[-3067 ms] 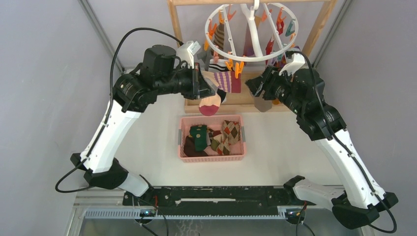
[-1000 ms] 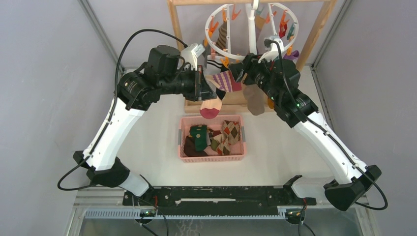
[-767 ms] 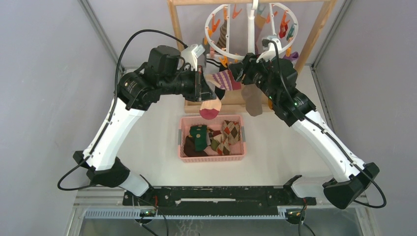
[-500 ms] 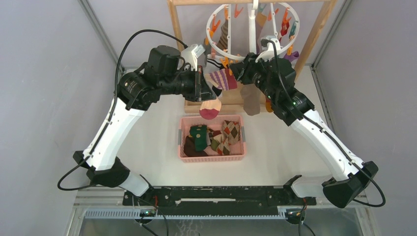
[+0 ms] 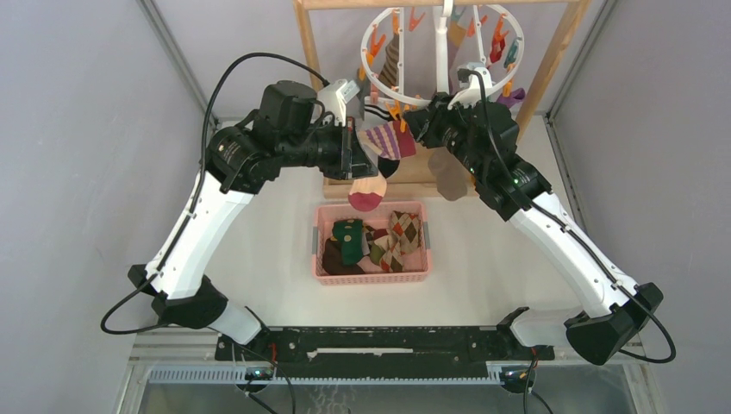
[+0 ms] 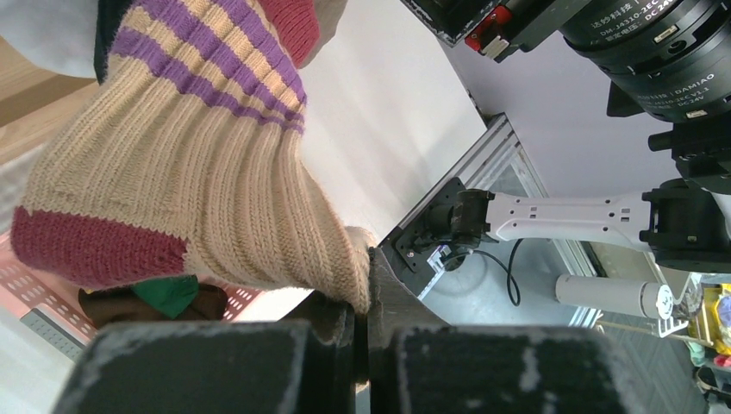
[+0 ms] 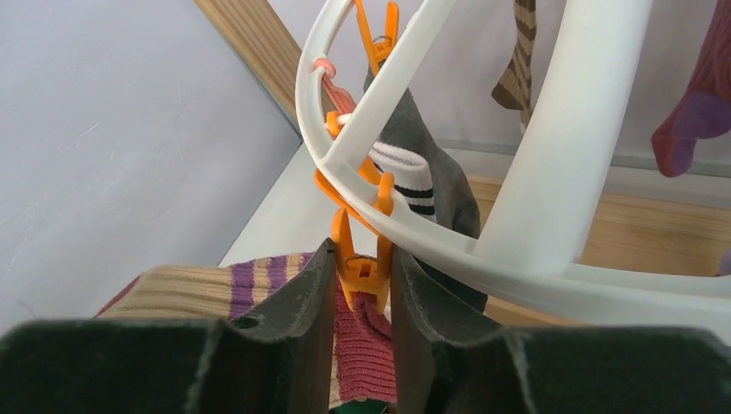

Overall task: Remove the socks clipped to the hanger
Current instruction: Remove the sock from the hanger.

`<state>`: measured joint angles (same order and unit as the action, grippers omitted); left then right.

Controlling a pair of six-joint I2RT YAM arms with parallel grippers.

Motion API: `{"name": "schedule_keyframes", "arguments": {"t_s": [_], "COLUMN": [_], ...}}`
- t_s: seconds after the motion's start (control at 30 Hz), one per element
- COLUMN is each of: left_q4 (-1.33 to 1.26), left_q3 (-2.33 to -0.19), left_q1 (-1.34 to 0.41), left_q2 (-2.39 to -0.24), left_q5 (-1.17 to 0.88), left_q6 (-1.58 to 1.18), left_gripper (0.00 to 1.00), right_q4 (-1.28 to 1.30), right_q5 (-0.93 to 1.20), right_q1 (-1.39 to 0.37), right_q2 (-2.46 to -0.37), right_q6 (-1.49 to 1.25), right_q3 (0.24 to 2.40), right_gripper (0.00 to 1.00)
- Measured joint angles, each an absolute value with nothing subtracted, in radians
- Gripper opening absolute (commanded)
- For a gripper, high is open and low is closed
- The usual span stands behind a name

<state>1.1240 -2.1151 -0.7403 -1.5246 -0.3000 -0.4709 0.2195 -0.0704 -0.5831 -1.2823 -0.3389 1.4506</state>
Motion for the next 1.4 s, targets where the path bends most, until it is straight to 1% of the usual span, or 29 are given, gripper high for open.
{"name": "schedule_keyframes", "arguments": {"t_s": [0.13, 0.23, 0.3, 0.33, 0.47, 0.63, 0.9, 0.97, 1.2, 1.23, 1.27, 1.33, 1.4], "left_q4": [1.131, 1.133, 1.132, 1.132, 1.132, 1.120, 1.091, 1.085, 1.079, 1.079, 1.079, 1.079, 1.079], "left_q3": [-2.115, -2.114, -2.114, -2.114, -2.114, -2.112, -2.066, -2.056, -2.049, -2.049, -2.049, -2.049, -2.049], "left_q1": [-0.740, -0.739, -0.739, -0.739, -0.739, -0.739, -0.739, -0.739, -0.739, -0.739, -0.739, -0.739, -0.739], "left_q2": [-1.520, -1.513, -1.507, -1.505, -1.504, -1.502, -1.469, -1.459, -1.449, -1.449, -1.449, -1.449, -1.449], "left_q5": [-0.300, -0.300, -0.300, -0.300, -0.301, -0.316, -0.345, -0.347, -0.349, -0.349, -0.349, -0.349, -0.348], "left_q6": [-0.469, -0.466, -0.465, -0.464, -0.463, -0.463, -0.463, -0.463, -0.463, -0.463, -0.463, -0.463, -0.463], "left_gripper": [0.00, 0.00, 0.00, 0.00, 0.00, 0.00, 0.00, 0.00, 0.00, 0.00, 0.00, 0.00, 0.00], "right_q4": [0.220, 0.220, 0.220, 0.220, 0.219, 0.213, 0.195, 0.191, 0.179, 0.178, 0.177, 0.176, 0.176], "right_q5": [-0.070, -0.070, -0.071, -0.071, -0.078, -0.093, -0.131, -0.143, -0.176, -0.176, -0.176, -0.176, -0.178], "right_q1": [-0.583, -0.582, -0.582, -0.582, -0.583, -0.587, -0.605, -0.608, -0.612, -0.612, -0.612, -0.611, -0.609], "right_q2": [-1.282, -1.282, -1.282, -1.282, -1.282, -1.284, -1.310, -1.316, -1.319, -1.319, -1.319, -1.319, -1.319], "right_q6": [-0.339, -0.340, -0.341, -0.342, -0.346, -0.350, -0.353, -0.353, -0.354, -0.353, -0.355, -0.354, -0.361], "right_q3": [1.451, 1.451, 1.451, 1.451, 1.451, 1.451, 1.451, 1.451, 1.451, 1.451, 1.451, 1.451, 1.451], "right_gripper": [0.20, 0.29, 0.41, 0.44, 0.50, 0.54, 0.54, 0.50, 0.26, 0.21, 0.15, 0.06, 0.01]}}
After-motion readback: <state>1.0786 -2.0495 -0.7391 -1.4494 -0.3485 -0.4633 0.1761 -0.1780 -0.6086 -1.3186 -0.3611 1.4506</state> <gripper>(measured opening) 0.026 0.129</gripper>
